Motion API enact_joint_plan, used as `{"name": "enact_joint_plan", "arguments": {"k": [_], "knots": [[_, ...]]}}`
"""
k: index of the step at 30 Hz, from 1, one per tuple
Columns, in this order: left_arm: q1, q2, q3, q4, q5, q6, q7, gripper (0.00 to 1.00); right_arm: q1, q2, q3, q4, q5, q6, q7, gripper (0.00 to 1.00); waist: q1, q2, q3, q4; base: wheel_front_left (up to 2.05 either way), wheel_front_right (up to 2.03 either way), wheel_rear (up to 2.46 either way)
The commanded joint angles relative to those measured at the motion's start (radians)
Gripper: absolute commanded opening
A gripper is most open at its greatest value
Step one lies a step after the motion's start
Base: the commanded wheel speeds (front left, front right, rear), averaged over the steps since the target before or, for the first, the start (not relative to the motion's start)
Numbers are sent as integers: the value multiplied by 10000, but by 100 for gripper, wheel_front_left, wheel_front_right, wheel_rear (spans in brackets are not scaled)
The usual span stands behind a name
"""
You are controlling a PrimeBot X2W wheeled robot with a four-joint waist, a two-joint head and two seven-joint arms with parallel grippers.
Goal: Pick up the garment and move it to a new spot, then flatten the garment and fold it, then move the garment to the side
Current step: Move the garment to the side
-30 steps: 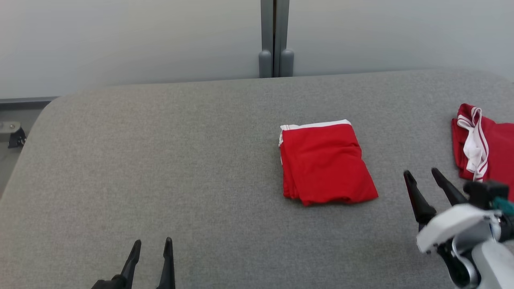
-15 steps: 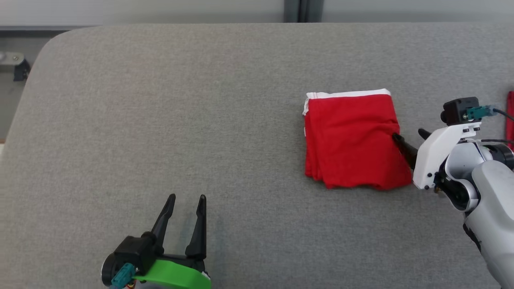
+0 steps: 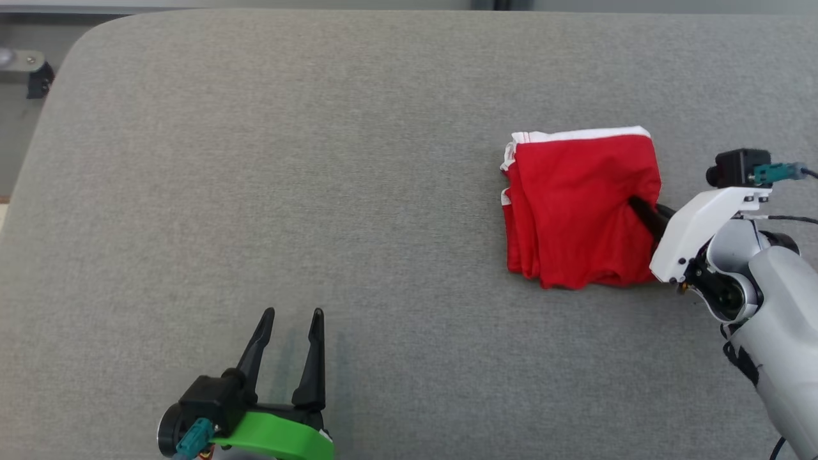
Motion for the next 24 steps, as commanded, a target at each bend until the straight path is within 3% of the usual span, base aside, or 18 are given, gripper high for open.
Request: {"name": "enact_joint_plan", "arguments": {"k": [1,11,16,24], "knots": [[-106,30,57,-36,117,-23,-24,100,-169,-189,-25,-80,133,-20,-135,0,0,0,-38,-882,0,0,0],[-850,35,106,60,518,-268,-15,100,-938,-1280,-216,-849,466,-17,-319,0,0,0,919,-3381,0,0,0],[-1430,42,-12,190,749,-403,-13,100,-1483,-1993,-649,-1053,406,-17,57,0,0,0,1573,-3728,0,0,0],[-1721,44,138,351,941,-504,-13,100,-2116,-2752,-1335,-503,-308,-15,674,0,0,0,2150,-3476,0,0,0]]}}
